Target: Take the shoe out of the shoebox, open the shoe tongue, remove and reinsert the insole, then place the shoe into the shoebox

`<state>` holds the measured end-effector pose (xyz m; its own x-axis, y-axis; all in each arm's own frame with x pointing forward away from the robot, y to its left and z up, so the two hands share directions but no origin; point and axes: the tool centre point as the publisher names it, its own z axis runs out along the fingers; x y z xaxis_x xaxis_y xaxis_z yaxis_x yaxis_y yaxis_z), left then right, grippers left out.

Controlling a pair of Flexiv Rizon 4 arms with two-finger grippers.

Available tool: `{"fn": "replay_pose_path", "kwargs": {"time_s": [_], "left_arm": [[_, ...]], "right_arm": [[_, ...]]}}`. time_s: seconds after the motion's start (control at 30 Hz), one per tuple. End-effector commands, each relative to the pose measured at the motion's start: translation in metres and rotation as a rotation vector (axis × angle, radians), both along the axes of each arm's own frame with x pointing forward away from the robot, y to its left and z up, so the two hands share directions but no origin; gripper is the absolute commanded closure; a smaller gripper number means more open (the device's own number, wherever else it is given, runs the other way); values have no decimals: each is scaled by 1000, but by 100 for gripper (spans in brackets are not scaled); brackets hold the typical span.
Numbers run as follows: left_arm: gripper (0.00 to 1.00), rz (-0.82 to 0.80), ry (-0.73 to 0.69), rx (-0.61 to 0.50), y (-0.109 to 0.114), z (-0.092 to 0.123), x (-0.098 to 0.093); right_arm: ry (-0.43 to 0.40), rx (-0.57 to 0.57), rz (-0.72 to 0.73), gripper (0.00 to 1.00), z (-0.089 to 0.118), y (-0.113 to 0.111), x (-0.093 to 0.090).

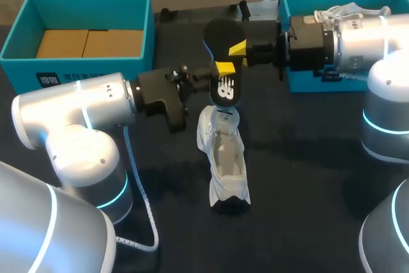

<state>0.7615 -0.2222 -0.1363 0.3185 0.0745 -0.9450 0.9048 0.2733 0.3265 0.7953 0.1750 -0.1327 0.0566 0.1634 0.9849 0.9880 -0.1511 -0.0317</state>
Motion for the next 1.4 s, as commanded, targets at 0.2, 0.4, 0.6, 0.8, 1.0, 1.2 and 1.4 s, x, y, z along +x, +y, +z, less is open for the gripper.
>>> {"fn": "replay_pose_path", "kwargs": {"time_s": [0.2,0.4,0.6,0.8,1.0,1.2,1.4], "left_arm": [[0,-25,49,75,60,-1,-18],[0,-78,87,198,88,9,-14],[0,-82,79,209,91,11,-13],[0,-82,79,209,91,11,-13],[0,-96,91,239,96,27,-1],[0,-98,236,439,102,48,21],[0,-98,236,439,102,48,21]], "right_arm": [[-1,-3,8,100,-13,-11,-15],[-3,-16,25,100,-24,-12,-25],[-13,-21,41,100,-34,-14,-33],[-28,-42,65,100,-47,-16,-39],[-38,-44,85,100,-55,-18,-45],[-48,-45,84,100,-59,-21,-50],[-48,-45,84,100,-59,-21,-50]]}}
